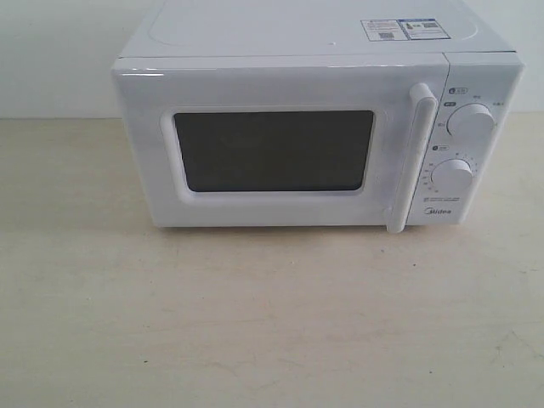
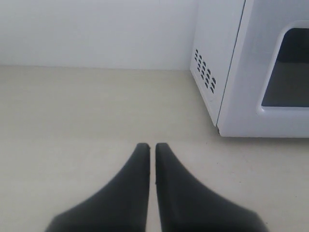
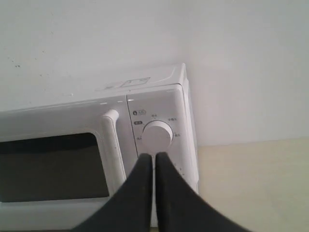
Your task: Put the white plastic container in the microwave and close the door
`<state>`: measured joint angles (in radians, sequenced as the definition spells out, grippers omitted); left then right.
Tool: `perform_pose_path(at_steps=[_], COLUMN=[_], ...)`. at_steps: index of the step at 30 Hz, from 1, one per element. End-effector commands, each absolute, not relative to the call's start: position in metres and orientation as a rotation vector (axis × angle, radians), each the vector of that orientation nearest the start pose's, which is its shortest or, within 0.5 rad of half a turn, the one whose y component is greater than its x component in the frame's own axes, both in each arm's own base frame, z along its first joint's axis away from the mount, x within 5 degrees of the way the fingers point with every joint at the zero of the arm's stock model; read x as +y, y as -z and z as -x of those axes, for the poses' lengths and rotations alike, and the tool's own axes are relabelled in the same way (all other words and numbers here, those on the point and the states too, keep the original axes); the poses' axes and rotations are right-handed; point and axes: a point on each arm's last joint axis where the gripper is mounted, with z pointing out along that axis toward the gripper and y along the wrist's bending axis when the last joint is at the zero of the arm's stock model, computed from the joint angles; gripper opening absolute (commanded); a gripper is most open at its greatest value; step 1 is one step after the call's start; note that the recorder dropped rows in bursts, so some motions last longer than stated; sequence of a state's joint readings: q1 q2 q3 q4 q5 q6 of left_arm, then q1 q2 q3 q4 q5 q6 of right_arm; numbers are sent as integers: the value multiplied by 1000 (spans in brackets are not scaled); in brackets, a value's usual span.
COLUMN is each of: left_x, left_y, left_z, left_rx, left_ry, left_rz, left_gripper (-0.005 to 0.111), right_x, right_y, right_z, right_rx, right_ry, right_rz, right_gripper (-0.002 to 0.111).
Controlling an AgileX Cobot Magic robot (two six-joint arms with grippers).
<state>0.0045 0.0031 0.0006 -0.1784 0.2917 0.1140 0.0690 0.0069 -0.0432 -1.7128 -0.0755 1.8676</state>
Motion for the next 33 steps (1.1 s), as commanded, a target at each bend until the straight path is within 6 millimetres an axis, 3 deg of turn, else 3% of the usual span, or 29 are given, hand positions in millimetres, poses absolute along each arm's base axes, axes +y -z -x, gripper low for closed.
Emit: perform_pose_path(at_steps=[1, 18, 33], left_x=[-4, -4, -4], left_y=[-188, -188, -188], left_z=[-55, -55, -55], left_rx=[1764, 1764, 1764], left_ry=[95, 95, 95], left_rz=[35, 35, 35], left_gripper=[4, 4, 4], right_x=[6, 6, 4], right_y=[-223, -224, -217], right_z=[-54, -54, -56], right_rx=[1462, 1460, 1443], right_ry=[-183, -263, -206], right_rz=[-29, -101, -87], right_gripper=[0, 0, 0])
